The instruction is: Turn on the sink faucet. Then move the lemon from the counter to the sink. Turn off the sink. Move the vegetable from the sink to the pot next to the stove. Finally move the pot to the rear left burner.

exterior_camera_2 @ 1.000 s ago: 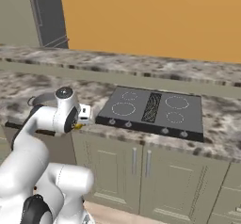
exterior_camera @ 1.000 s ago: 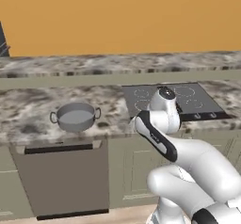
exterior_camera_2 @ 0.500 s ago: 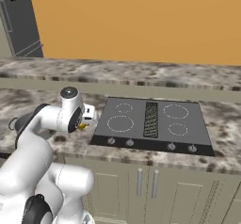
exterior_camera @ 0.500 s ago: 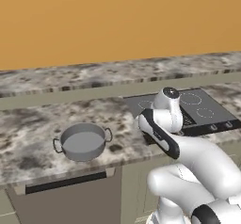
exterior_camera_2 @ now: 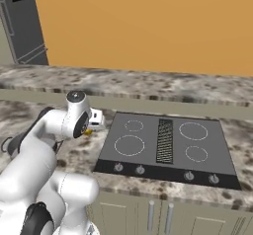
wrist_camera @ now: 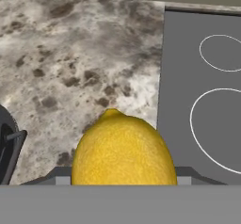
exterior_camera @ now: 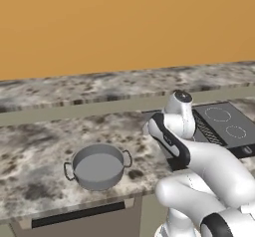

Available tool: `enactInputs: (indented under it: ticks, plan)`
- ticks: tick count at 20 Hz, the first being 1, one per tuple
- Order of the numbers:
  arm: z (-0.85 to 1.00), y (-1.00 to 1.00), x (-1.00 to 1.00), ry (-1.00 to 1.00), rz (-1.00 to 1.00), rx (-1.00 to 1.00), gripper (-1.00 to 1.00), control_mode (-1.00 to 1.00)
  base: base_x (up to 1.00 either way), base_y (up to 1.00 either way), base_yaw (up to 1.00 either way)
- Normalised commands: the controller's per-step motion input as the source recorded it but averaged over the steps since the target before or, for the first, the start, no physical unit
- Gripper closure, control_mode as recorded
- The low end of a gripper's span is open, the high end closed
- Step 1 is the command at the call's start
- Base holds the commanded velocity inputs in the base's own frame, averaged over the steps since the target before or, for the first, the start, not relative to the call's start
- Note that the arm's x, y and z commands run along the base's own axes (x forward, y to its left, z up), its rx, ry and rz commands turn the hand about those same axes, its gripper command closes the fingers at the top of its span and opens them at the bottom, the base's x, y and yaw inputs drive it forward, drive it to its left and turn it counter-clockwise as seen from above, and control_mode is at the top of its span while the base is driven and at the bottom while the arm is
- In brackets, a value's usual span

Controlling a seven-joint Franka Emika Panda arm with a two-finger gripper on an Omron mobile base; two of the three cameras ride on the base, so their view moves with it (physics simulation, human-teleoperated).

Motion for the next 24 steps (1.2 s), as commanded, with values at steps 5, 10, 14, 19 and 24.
enactInputs:
  ticks: [5,10,14,19,24]
  plan:
    - [0.0,0.0,0.0,0.0,0.0,0.0,1.0,1.0,0.56,0.0,0.09]
    - [0.0,0.0,0.0,0.0,0.0,0.0,1.0,1.0,0.22,0.0,0.02]
    - [0.0,0.0,0.0,0.0,0.0,0.0,1.0,-1.0,0.0,0.0,0.0]
    - [0.0,0.81,0.19,0.0,-0.02,-0.02,1.0,-1.0,0.0,0.0,0.0]
    - [0.0,1.0,0.21,0.05,-0.05,-0.06,1.0,-1.0,0.0,0.0,0.0]
